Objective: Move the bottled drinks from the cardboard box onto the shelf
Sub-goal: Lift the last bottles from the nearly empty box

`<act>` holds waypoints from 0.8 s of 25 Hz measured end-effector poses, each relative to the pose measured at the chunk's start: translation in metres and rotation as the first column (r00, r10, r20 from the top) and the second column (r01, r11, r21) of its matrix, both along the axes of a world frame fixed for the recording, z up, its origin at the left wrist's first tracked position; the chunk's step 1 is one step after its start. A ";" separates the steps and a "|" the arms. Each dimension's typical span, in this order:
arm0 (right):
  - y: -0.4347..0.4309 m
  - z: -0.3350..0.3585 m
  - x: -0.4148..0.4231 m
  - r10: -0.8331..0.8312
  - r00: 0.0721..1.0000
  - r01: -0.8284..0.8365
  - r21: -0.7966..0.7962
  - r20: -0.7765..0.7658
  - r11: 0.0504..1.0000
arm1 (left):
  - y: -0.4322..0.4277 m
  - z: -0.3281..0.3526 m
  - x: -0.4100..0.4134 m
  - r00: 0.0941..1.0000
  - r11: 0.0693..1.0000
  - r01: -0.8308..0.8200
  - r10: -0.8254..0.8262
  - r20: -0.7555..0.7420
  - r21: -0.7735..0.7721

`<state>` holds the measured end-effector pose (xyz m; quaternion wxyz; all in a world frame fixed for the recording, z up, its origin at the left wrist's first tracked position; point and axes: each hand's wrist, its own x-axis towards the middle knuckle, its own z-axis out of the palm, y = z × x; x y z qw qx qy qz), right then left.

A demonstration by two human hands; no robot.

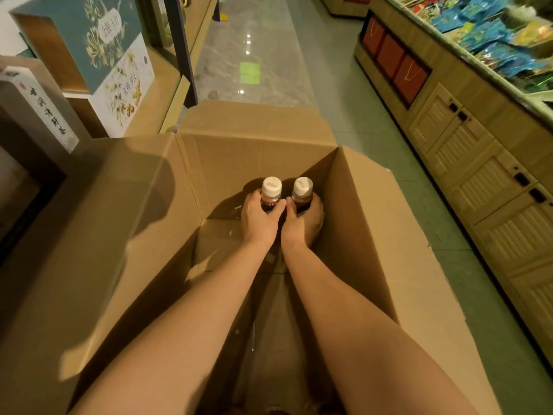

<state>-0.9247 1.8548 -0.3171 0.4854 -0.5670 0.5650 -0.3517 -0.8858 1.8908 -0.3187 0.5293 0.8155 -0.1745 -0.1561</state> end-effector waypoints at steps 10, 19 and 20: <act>0.046 0.088 -0.032 0.208 0.959 -0.171 -0.191 0.194 0.966 | 0.053 0.090 -0.013 0.998 0.994 -0.016 0.022 0.056 -0.104; 0.072 0.240 -0.087 0.558 0.803 -0.396 -0.511 0.209 0.763 | 0.121 0.249 -0.053 0.956 0.968 0.001 0.073 0.284 -0.251; 0.075 0.254 -0.093 0.589 0.779 -0.412 -0.535 0.214 0.738 | 0.128 0.262 -0.060 0.950 0.966 -0.004 0.084 0.301 -0.257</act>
